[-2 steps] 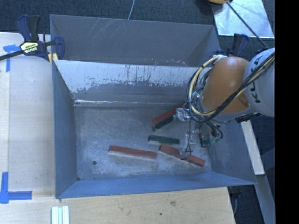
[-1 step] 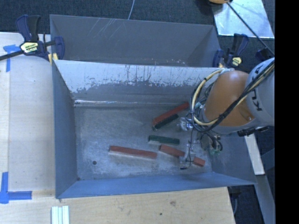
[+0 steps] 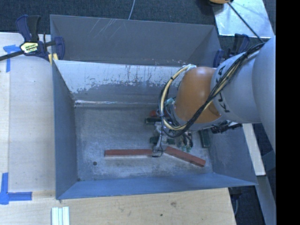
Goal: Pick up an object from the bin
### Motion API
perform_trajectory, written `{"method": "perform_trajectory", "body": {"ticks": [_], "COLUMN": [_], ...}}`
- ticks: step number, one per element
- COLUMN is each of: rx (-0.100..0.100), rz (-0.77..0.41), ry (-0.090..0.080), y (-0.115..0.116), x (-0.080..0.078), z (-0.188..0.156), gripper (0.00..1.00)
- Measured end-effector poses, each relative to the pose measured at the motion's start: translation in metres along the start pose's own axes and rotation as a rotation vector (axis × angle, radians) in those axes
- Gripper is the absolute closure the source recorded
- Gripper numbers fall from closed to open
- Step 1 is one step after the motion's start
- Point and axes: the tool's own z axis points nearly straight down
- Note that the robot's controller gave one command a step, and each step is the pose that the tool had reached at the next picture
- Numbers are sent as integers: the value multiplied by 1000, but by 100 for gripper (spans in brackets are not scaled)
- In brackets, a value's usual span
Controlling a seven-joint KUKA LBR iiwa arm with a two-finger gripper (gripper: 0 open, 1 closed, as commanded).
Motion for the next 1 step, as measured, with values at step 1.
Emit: {"method": "perform_trajectory", "body": {"ticks": [1], "rx": [0], "rz": [0], "ry": [0], "y": [0], "x": [0], "z": [0], "gripper": [100]}}
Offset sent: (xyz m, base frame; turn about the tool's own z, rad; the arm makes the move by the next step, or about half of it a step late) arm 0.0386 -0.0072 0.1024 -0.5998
